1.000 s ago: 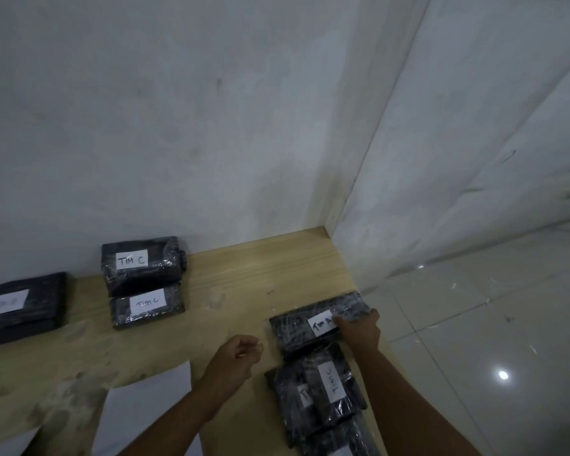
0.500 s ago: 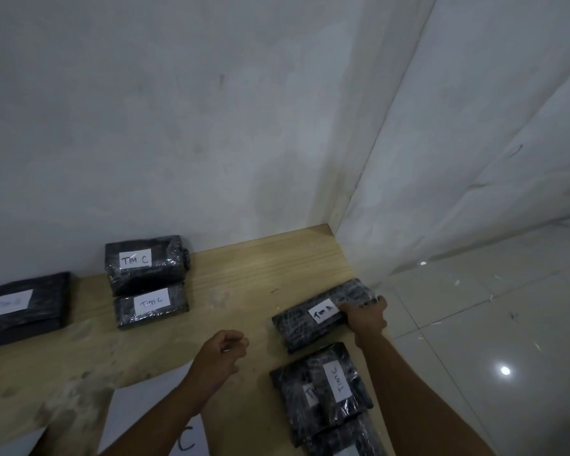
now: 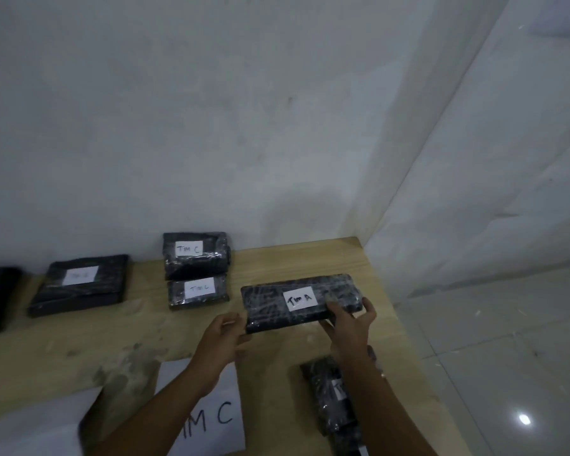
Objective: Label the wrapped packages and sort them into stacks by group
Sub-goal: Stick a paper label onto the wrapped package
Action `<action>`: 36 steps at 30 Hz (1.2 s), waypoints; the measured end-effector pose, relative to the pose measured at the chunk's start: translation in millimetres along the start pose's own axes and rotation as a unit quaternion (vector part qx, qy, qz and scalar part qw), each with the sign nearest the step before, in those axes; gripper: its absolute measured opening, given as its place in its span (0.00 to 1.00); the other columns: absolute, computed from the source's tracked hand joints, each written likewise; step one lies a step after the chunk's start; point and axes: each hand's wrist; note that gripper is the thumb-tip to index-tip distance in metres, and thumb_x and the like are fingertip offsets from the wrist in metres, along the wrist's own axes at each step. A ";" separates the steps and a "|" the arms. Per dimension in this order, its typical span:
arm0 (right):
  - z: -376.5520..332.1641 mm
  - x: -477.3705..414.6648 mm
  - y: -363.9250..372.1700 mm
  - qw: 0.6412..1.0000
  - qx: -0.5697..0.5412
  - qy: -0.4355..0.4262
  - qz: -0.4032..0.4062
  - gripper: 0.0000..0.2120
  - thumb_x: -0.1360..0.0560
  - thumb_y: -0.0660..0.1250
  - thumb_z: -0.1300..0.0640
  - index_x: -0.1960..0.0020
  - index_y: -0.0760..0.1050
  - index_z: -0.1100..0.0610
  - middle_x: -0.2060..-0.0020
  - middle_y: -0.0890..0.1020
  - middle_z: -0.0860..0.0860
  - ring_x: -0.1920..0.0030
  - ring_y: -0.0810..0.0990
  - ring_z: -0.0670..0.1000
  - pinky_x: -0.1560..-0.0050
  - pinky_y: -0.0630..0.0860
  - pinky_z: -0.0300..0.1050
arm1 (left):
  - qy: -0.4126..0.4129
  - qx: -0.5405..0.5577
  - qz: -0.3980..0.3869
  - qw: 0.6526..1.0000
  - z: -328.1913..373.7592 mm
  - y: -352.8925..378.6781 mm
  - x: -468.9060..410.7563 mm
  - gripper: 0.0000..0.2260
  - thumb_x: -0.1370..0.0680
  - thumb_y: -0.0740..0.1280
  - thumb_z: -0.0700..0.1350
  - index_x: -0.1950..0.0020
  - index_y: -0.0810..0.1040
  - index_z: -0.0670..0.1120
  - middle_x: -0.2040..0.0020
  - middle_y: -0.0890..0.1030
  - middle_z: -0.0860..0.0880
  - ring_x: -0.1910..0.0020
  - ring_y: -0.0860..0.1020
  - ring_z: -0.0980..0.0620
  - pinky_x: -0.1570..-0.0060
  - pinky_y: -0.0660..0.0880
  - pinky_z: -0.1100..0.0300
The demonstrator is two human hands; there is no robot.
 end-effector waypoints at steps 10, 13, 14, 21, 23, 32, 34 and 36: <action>89.5 91.5 84.4 0.996 0.055 0.026 -0.067 0.35 0.30 0.73 0.69 0.37 0.56 0.45 0.37 0.69 0.61 0.42 0.77 0.62 0.59 0.82 0.52 | 0.049 0.019 0.107 0.993 -14.0 -141.2 19.7 0.13 0.22 0.67 0.47 0.41 0.73 0.44 0.45 0.79 0.44 0.49 0.79 0.46 0.58 0.77 0.56; 120.5 114.9 115.3 0.988 0.090 0.029 -0.118 0.38 0.30 0.72 0.70 0.34 0.55 0.44 0.38 0.70 0.60 0.44 0.78 0.61 0.56 0.81 0.54 | 0.058 0.029 0.140 0.988 -18.3 -199.8 24.7 0.10 0.23 0.68 0.45 0.43 0.73 0.44 0.46 0.80 0.44 0.48 0.80 0.46 0.52 0.79 0.49; 129.3 123.0 125.3 0.985 0.104 0.029 -0.135 0.39 0.30 0.72 0.70 0.32 0.55 0.43 0.39 0.71 0.59 0.45 0.78 0.59 0.54 0.80 0.55 | 0.057 0.035 0.148 0.987 -19.6 -218.2 26.0 0.09 0.23 0.68 0.44 0.44 0.73 0.45 0.46 0.81 0.44 0.48 0.80 0.46 0.49 0.80 0.48; 200.1 166.6 204.5 0.943 0.243 0.022 -0.225 0.31 0.32 0.77 0.63 0.39 0.61 0.50 0.46 0.79 0.57 0.49 0.82 0.58 0.52 0.81 0.56 | 0.085 0.043 0.216 0.972 -19.1 -350.0 25.7 0.09 0.22 0.67 0.43 0.44 0.74 0.42 0.46 0.79 0.44 0.50 0.79 0.49 0.54 0.77 0.56; 220.8 180.0 233.7 0.933 0.264 0.022 -0.243 0.30 0.31 0.76 0.62 0.38 0.61 0.52 0.49 0.80 0.57 0.53 0.83 0.55 0.59 0.82 0.51 | 0.102 0.041 0.243 0.964 -12.2 -389.9 24.4 0.09 0.22 0.67 0.42 0.43 0.75 0.42 0.47 0.78 0.46 0.52 0.79 0.50 0.54 0.78 0.57; 292.2 215.0 374.4 0.888 0.336 0.003 -0.313 0.30 0.30 0.76 0.55 0.37 0.62 0.52 0.48 0.80 0.55 0.54 0.81 0.54 0.60 0.78 0.47 | 0.118 0.037 0.358 0.926 31.2 -530.9 -0.9 0.12 0.22 0.67 0.47 0.41 0.74 0.44 0.49 0.78 0.49 0.53 0.79 0.51 0.47 0.79 0.47; 305.9 216.3 410.2 0.874 0.353 -0.009 -0.334 0.30 0.31 0.76 0.53 0.36 0.62 0.52 0.46 0.78 0.54 0.52 0.80 0.54 0.58 0.79 0.47 | 0.118 0.025 0.380 0.917 41.2 -560.5 -12.7 0.14 0.23 0.68 0.46 0.39 0.73 0.45 0.45 0.77 0.47 0.49 0.79 0.48 0.44 0.77 0.45; 313.1 215.4 438.0 0.857 0.373 -0.027 -0.354 0.32 0.31 0.76 0.50 0.35 0.62 0.50 0.44 0.76 0.51 0.47 0.78 0.53 0.50 0.79 0.50 | 0.120 0.013 0.394 0.911 50.3 -579.5 -22.2 0.16 0.23 0.68 0.46 0.37 0.72 0.44 0.42 0.76 0.48 0.46 0.77 0.48 0.44 0.75 0.50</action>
Point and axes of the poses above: each hand's wrist, its own x-axis away from the middle knuckle, its own y-axis out of the palm, z = x × y
